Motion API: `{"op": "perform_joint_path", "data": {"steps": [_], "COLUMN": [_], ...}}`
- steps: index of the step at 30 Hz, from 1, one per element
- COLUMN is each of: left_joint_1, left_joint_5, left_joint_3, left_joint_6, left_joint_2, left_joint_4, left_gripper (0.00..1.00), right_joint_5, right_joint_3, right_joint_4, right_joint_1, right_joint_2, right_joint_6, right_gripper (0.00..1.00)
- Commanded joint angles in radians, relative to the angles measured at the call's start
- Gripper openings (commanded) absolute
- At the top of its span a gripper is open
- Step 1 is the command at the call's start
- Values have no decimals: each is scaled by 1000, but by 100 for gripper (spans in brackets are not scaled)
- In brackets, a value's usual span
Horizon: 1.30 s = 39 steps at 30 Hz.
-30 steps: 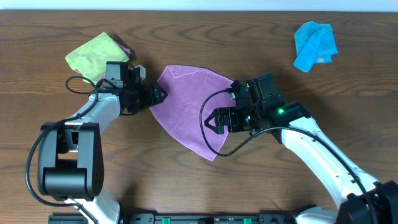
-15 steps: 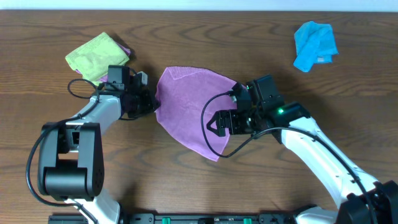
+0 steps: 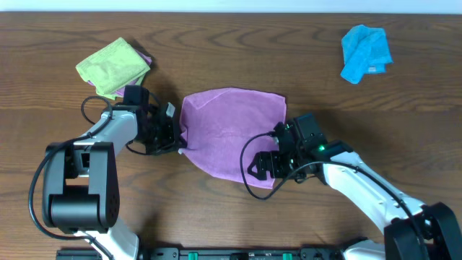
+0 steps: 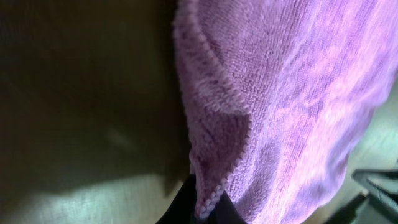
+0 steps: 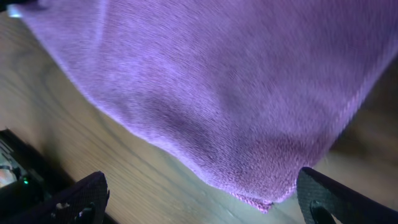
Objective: Fold the cloth
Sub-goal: 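Lift the purple cloth with both grippers and sweep it toward the far edge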
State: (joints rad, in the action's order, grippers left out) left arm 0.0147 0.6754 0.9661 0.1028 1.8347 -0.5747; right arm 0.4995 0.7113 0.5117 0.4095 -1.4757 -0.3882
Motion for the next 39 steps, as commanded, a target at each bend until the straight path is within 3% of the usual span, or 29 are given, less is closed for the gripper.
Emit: {"op": "perform_joint_path", "data": {"steps": [1,13,18,29,37,38,39], "left_joint_1": [-3,-12,-28,-29,-29,-29,-29], "left_joint_5": [32,32,50,85,85,85,85], "left_joint_3": [-8,-8,-8,-8,-8,-8,-8], "left_joint_6": [-100,-107,-103,-103,-103,-103,-103], "left_joint_2": [-14,-60,-68,-68,-68,-68,-68], "left_joint_4": [-49,-83,-83,-83,-83,-83,-83], "left_gripper": [6,6,6,6,6,6,6], "right_joint_5": [-4,-18,-16,6,6,6,6], "right_joint_3": [-21,-106,-112,-185,-201,-201,-201], "right_joint_4": [-4,-6,-54,-174,-187,-188,-189], "right_joint_1": [-6,-6,-6,30,56,58,60], "right_joint_2": [15,15,15,15,15,15,15], "right_joint_6": [-27,-68,-98,-191,-195,-195,-195], "right_gripper": [97,97,89,84,64,58,45]}}
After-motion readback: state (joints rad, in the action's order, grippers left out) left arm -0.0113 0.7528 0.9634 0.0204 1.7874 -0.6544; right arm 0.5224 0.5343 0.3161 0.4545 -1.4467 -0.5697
